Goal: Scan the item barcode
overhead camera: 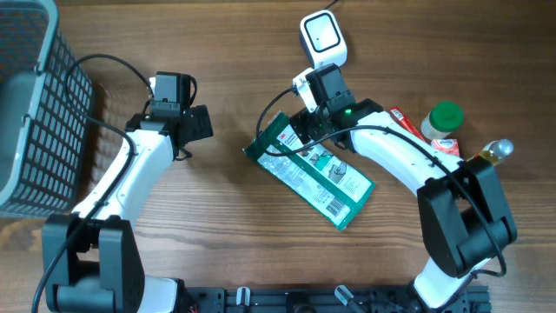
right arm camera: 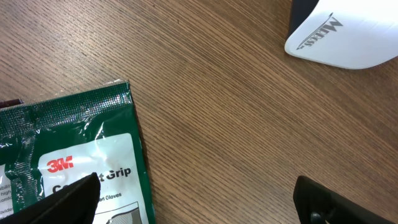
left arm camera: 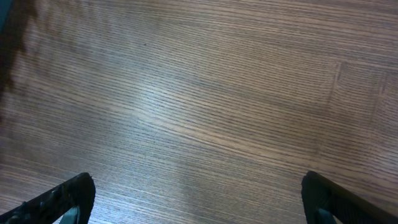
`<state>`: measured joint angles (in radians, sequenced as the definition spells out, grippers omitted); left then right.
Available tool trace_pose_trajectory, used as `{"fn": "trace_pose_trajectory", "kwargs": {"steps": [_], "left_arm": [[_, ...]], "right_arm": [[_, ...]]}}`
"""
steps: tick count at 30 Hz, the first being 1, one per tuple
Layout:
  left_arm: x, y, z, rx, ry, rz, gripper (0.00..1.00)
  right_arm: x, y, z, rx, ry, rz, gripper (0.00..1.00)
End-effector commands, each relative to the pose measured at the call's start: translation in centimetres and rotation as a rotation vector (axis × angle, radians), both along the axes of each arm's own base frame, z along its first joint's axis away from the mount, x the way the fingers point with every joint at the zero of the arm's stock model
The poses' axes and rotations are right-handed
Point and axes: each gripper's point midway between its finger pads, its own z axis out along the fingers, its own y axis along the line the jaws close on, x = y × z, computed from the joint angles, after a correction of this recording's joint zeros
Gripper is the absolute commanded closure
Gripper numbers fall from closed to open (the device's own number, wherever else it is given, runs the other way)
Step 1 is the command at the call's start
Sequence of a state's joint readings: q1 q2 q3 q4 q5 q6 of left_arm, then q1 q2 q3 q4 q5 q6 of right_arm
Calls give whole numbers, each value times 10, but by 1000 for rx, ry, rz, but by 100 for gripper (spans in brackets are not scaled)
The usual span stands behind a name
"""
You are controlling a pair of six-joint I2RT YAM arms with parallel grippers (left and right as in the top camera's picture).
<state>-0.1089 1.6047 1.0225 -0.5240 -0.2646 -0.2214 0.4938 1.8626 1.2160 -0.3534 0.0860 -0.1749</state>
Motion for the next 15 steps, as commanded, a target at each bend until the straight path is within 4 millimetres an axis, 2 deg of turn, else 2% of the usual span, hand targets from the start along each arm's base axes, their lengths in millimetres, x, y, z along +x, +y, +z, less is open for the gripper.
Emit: {"fn": "trace_pose_trajectory", "kwargs": {"steps": [1,6,9,11,15], "left_arm": [[3,1,2,3,-4,-2,0],[3,1,2,3,-4,-2,0],[3,0,2,3,-4,-3,0],[3,1,2,3,-4,-2,0],[3,1,2,3,-4,-2,0]], "right_arm": [[2,1,1,20,2,-16,0],[1,2,2,21,0,-13,0],[0,8,22,42,-37,0,0],[-1,12,51,74,-94,10,0],[-8,9,135,167,-261,13,0]]}}
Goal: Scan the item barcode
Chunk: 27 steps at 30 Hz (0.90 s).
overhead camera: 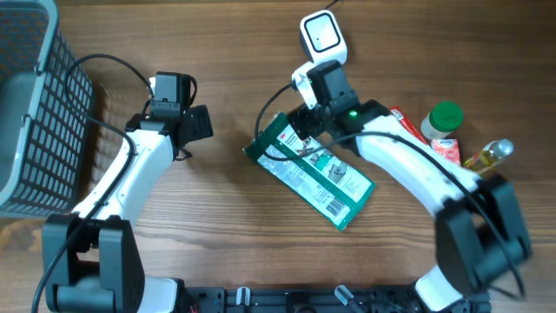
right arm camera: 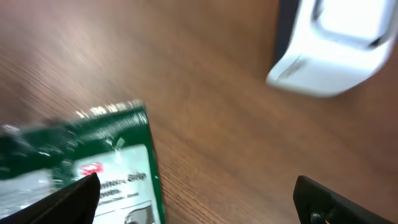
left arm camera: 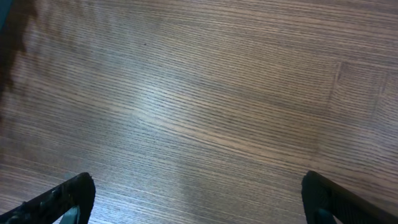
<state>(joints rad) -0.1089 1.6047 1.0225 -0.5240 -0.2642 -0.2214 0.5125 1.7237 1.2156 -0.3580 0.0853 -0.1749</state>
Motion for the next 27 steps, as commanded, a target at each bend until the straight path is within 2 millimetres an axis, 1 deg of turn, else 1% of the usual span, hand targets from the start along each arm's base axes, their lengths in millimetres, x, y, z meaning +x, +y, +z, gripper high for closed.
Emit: {"fn": "trace_pose_trajectory", "kwargs": {"steps": [1,4,5,7,9,10,12,13,14,15,16,18,19,21,23,24,26,27], "left_arm": [[3,1,2,4,-4,-2,0],[3,1,2,4,-4,-2,0],[3,1,2,4,-4,-2,0],[3,1,2,4,-4,-2,0],[3,1,2,4,-4,-2,0],[3,1,2,4,-4,-2,0],[3,1,2,4,-4,-2,0],[3,1,2,4,-4,-2,0],[3,1,2,4,-4,-2,0],[3,1,2,4,-4,-2,0],[3,1,2,3,-4,-2,0],[3,1,2,4,-4,-2,0],[3,1,2,4,-4,-2,0],[3,1,2,4,-4,-2,0],[3,1,2,3,-4,-2,0],[3,1,2,4,-4,-2,0],[3,1,2,4,-4,-2,0],[3,1,2,4,-4,-2,0]], "right_arm": [[-11,-3,100,132,-193,-4,0],[-35,-17,179,222,-360,-1,0],[-44,-23,200,233,-413,2,0],[-74,-41,256,277,-555,20,0],[-106,-59,300,339,-667,17,0],[-121,-67,317,365,-714,16,0],[-151,-86,343,406,-795,9,0],[-164,-95,350,413,-818,3,0],[-187,-114,362,404,-879,-10,0],[-198,-123,364,408,-893,-22,0],[-212,-132,362,414,-891,-29,0],[-232,-147,353,434,-889,-57,0],[-241,-153,346,444,-890,-73,0],[-261,-163,325,445,-918,-86,0],[-272,-168,303,448,-950,-93,0],[-274,-170,292,457,-973,-106,0],[-271,-175,277,491,-1034,-141,0],[-268,-175,273,504,-1069,-147,0]]}}
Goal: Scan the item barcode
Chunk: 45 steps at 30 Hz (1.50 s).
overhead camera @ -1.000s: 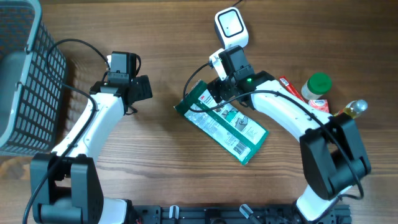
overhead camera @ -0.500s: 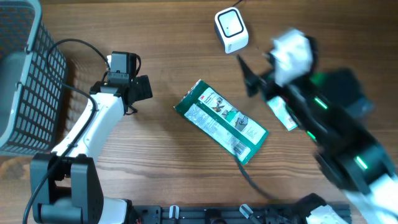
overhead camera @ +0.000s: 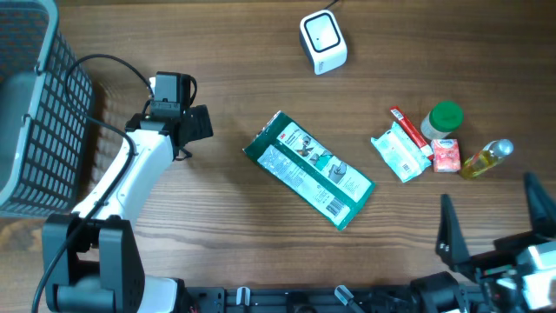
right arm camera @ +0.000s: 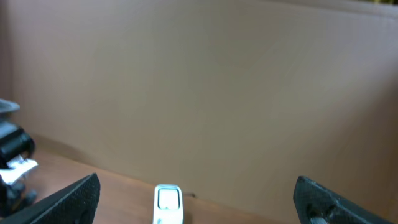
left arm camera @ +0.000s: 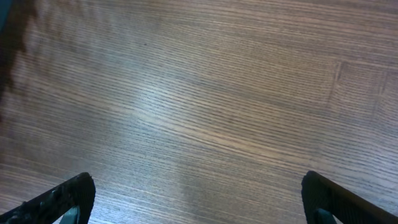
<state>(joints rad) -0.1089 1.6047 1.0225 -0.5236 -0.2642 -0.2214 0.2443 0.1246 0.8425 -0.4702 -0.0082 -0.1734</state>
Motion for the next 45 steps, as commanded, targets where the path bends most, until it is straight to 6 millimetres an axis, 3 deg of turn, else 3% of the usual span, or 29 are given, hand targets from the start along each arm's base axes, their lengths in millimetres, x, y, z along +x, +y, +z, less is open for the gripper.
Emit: {"fn": "trace_pose_trajectory", "kwargs": {"steps": [1,5,8,12,16,17,18,21,24,26,32,36,41,45], "left_arm": [[2,1,2,4,-4,-2,0],[2,1,2,4,-4,-2,0],[2,1,2,4,-4,-2,0],[2,1,2,4,-4,-2,0],[2,1,2,4,-4,-2,0],[2,1,2,4,-4,-2,0],[2,1,2,4,-4,-2,0],[2,1,2,3,-4,-2,0],[2,1,2,4,-4,-2,0],[2,1,2,4,-4,-2,0],[2,1,2,4,-4,-2,0],[2,1,2,4,-4,-2,0],[2,1,2,4,-4,-2,0],[2,1,2,4,-4,-2,0]], "right_arm": [[12,4,-22,68,-113,14,0],[24,8,-16,118,-340,33,0],[31,12,-37,130,-422,53,0],[63,16,-102,231,-271,93,0],[88,18,-151,259,-49,77,0],[95,17,-173,261,43,56,0],[101,14,-193,266,131,34,0],[107,-5,-225,328,260,-53,0],[110,-27,-233,398,286,-139,0],[110,-31,-232,378,279,-156,0],[109,-25,-231,225,256,-143,0],[104,-3,-204,-2,112,-46,0],[107,-4,-235,40,250,-46,0],[107,-4,-234,40,244,-48,0]]}}
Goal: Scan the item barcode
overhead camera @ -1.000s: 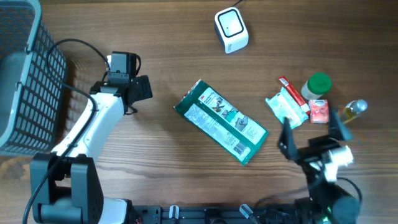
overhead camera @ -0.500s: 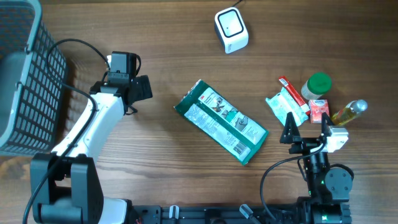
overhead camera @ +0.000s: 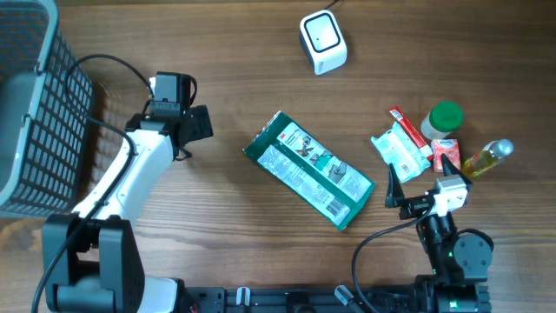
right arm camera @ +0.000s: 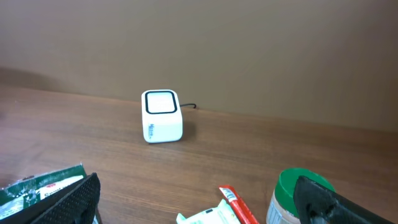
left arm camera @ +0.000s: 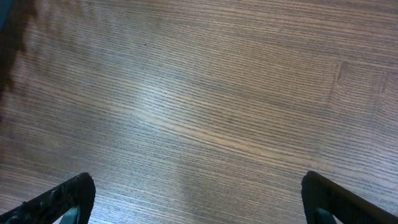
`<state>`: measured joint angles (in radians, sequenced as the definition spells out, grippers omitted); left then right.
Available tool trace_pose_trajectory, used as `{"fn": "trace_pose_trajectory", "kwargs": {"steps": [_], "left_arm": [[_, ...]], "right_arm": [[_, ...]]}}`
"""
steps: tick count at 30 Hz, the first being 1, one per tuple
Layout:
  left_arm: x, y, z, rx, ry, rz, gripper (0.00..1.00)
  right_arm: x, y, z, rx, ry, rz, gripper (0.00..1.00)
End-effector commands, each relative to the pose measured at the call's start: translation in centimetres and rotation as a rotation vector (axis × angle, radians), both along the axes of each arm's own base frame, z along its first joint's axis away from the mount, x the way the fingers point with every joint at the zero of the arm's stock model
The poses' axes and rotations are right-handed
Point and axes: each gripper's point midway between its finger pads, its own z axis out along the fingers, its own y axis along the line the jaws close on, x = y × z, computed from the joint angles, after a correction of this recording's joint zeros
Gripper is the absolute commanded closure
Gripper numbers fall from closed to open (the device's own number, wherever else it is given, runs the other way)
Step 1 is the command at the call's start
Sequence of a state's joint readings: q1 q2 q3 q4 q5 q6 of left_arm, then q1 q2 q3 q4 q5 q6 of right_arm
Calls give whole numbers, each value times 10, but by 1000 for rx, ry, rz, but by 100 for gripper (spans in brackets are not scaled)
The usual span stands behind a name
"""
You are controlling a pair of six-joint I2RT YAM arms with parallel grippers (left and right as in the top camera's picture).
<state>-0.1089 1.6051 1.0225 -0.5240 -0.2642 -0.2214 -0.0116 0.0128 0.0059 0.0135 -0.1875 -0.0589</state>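
Observation:
The green 3M glove package [overhead camera: 308, 169] lies flat and slanted in the middle of the table; its corner [right arm camera: 40, 185] shows in the right wrist view. The white barcode scanner [overhead camera: 322, 39] stands at the far edge, its window facing my right wrist camera [right arm camera: 161, 116]. My right gripper [overhead camera: 421, 180] is open at the front right, level with the small items, holding nothing [right arm camera: 205, 208]. At the left, my left gripper [overhead camera: 187, 123] is open above bare wood [left arm camera: 193, 205].
Small items cluster at the right: a red tube [overhead camera: 408, 127], a white packet [overhead camera: 398, 150], a green-lidded jar [overhead camera: 445, 120], a pink box [overhead camera: 446, 154] and an oil bottle [overhead camera: 486, 157]. A dark wire basket [overhead camera: 35, 104] fills the far left.
My right gripper stood at the front right corner facing the back wall; now it is further in, beside the small items, and sees the tabletop. The left arm and package have not moved.
My right gripper was open over the far end of the green package, close to the scanner, then slightly nearer the scanner. Later it was at the front right corner, away from both. Now it sits by the small items. The package stayed in place throughout.

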Motion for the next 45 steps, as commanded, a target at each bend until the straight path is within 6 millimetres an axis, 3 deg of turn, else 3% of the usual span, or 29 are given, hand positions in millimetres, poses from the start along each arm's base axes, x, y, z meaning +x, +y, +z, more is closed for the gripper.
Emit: {"fn": "trace_pose_trajectory", "kwargs": {"steps": [1,17,20,22,27,29,32,34,36,40,45], "left_arm": [[3,1,2,4,-4,-2,0],[3,1,1,4,-3,0,0],[2,-1,13,1,-30,-8,0],[2,-6,33,-6,-87,-21,0],[-14,-9,143,-45,-397,-33,0],[-35,-6,195,-64,-553,-32,0],[-71,-1,252,-87,-740,-31,0],[-93,2,278,-99,-834,-31,0],[-110,4,295,-107,-901,-30,0],[-138,8,308,-117,-979,-29,0],[-161,11,283,-120,-1004,-29,0]], "right_arm": [[-1,2,2,-20,-15,15,0],[-1,2,2,-19,-13,15,0],[-1,2,2,-20,-13,15,0],[-1,2,2,-20,-13,15,0],[-1,2,2,-20,-13,15,0],[-1,2,2,-19,-13,15,0],[-1,2,2,-19,-13,15,0],[-1,2,2,-19,-13,15,0],[-1,2,2,-20,-13,15,0],[-1,2,2,-20,-13,15,0],[-1,2,2,-19,-13,15,0]]}}
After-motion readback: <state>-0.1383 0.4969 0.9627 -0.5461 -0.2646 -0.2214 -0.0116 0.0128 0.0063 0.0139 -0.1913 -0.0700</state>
